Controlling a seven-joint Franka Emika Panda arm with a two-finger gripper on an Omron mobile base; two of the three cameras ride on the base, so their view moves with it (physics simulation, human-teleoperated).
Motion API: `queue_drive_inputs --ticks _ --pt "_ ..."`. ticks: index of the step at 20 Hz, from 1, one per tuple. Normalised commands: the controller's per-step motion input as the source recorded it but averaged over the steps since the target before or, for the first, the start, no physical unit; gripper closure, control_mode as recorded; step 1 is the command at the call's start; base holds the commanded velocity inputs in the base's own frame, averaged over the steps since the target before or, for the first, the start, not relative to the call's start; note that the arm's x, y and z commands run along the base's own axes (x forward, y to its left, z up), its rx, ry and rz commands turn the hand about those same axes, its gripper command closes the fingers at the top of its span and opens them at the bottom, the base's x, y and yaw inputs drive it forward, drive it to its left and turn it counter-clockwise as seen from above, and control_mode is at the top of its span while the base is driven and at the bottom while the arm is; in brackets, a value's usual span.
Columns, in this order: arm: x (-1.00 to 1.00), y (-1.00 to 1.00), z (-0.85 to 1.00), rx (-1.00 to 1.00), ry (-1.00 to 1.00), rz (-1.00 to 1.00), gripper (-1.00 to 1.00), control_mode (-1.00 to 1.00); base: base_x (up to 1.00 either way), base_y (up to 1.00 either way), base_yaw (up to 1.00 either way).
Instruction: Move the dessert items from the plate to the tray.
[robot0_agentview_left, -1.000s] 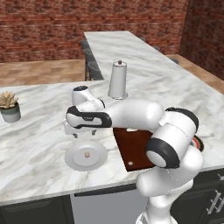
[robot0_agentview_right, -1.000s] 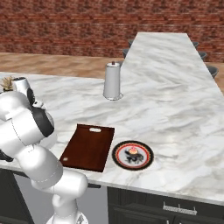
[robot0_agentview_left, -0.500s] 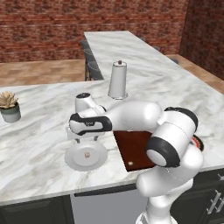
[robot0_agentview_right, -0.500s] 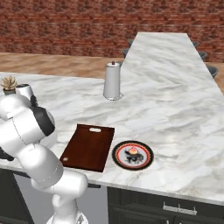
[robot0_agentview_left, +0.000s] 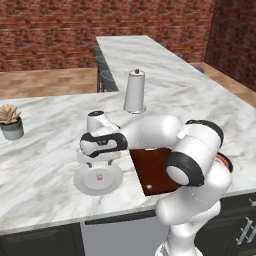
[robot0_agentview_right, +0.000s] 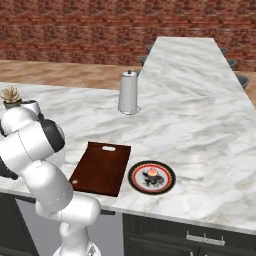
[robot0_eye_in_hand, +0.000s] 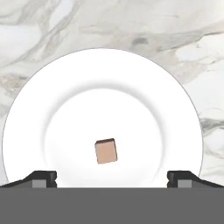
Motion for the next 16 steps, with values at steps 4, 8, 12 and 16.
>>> queue_drive_inputs --ticks 4,8,12,16 --pt "0.0 0.0 -0.18 0.0 0.03 0.0 -1.0 -1.0 0.0 0.0 0.0" --pt "0.0 0.01 -0.23 0.0 0.0 0.0 -1.0 -1.0 0.0 0.0 0.0" --pt "0.0 0.11 -0.24 0.0 0.0 0.0 -1.0 -1.0 0.0 0.0 0.0" --pt "0.0 0.05 -0.26 0.0 0.0 0.0 -1.0 -1.0 0.0 0.0 0.0"
